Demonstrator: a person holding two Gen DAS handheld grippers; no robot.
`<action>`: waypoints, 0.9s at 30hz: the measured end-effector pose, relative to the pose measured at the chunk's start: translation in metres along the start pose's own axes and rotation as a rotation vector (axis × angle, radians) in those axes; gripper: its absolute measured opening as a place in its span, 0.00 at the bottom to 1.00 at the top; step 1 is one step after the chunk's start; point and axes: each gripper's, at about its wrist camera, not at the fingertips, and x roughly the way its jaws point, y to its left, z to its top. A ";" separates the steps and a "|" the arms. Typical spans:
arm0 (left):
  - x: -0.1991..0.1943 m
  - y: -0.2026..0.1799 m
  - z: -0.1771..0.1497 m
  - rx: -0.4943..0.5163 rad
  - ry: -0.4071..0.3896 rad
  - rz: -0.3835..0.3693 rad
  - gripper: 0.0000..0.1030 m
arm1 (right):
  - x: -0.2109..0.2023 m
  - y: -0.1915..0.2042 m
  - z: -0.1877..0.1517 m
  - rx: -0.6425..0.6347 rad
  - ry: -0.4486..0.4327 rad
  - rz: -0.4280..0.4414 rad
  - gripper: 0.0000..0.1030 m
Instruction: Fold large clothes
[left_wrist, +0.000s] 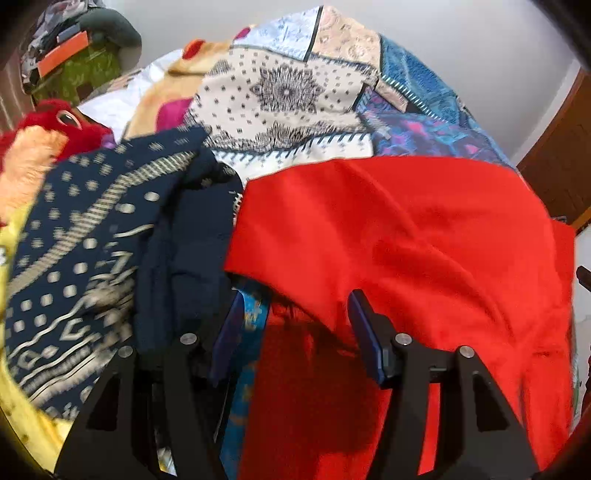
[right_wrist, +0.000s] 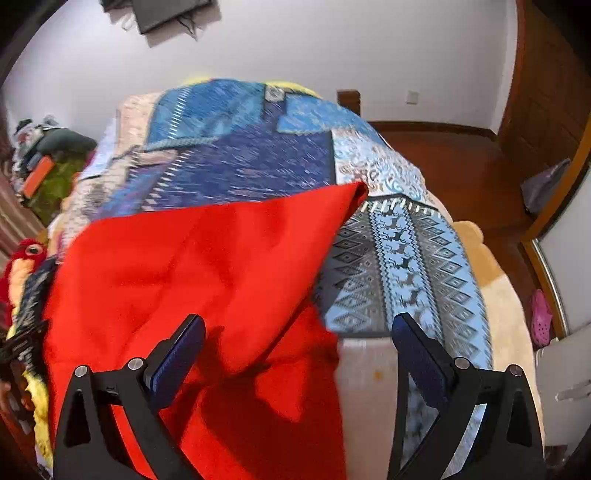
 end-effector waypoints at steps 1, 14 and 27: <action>-0.010 0.000 -0.001 0.004 -0.009 -0.005 0.56 | -0.015 0.003 -0.004 -0.010 -0.013 0.011 0.98; -0.146 -0.022 -0.049 0.110 -0.106 -0.039 0.57 | -0.171 0.022 -0.054 -0.099 -0.161 0.086 0.98; -0.137 0.015 -0.157 0.022 0.039 -0.080 0.65 | -0.200 -0.013 -0.163 -0.131 -0.042 0.088 0.98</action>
